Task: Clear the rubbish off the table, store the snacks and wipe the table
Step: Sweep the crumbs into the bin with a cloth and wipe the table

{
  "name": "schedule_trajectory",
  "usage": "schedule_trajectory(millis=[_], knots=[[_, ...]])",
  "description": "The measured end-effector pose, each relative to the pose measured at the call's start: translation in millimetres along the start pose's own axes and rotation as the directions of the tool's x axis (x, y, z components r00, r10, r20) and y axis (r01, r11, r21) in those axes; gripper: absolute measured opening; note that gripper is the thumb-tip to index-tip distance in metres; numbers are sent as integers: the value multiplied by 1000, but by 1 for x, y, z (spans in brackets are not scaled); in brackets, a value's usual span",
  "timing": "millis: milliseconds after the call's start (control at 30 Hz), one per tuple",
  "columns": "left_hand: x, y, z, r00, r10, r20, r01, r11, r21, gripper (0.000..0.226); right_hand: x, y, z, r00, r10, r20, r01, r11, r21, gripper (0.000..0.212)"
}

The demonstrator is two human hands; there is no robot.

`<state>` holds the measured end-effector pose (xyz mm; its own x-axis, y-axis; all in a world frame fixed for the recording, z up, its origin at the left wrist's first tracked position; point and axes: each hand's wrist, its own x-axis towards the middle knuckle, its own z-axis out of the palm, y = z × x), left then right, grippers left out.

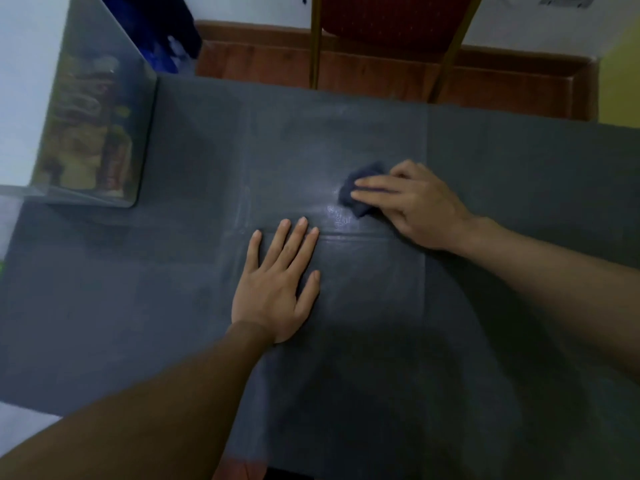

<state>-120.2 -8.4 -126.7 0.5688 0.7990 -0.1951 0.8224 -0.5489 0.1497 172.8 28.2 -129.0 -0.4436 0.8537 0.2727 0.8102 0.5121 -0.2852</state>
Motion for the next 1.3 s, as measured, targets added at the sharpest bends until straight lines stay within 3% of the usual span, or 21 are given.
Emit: schedule_trajectory(millis=[100,200,267,333,433,500,567,700,767,867,933,1133,1200,1300], knots=[[0,0,0,1000,-3,6,3,1000,-2,62,23,40,-1,974,215,-74,-219,975,-42,39],[-1,0,-1,1000,-5,15,5,1000,4,62,43,58,-4,879,459,-126,-467,883,-40,40],[-1,0,-1,1000,-6,17,5,1000,9,62,39,45,-1,914,394,-100,-400,916,-40,40],[-1,0,-1,1000,-9,19,8,1000,11,63,21,25,1,976,213,-40,-214,977,-5,39],[0,0,0,1000,-9,15,8,1000,20,63,5,21,-5,1000,13,20,-13,1000,12,35],[0,0,0,1000,-7,12,6,1000,15,62,15,40,-8,998,57,29,-56,998,-41,37],[-1,-1,0,1000,-10,12,10,1000,15,62,31,57,-10,980,197,-3,-197,977,-82,40],[-1,0,1,1000,-7,4,7,1000,13,62,45,59,-7,868,482,-117,-489,871,-44,38],[-1,-1,2,1000,-5,3,5,1000,15,62,34,40,-6,892,441,-100,-444,896,-8,38],[-1,-2,3,1000,-5,-7,6,1000,11,62,-3,14,-9,981,196,-3,-196,980,42,36],[-1,-2,3,1000,-3,-13,3,1000,13,62,-24,13,-15,996,82,39,-83,996,38,34],[-1,-1,5,999,-4,-45,4,1000,7,61,-27,23,-15,919,380,-110,-380,925,16,37],[-1,-1,5,998,0,-56,1,1000,12,61,-39,-5,-11,929,355,-110,-352,935,48,37],[-2,-1,6,997,0,-71,1,1000,11,61,-80,-51,-7,982,189,-28,-186,978,93,38]])
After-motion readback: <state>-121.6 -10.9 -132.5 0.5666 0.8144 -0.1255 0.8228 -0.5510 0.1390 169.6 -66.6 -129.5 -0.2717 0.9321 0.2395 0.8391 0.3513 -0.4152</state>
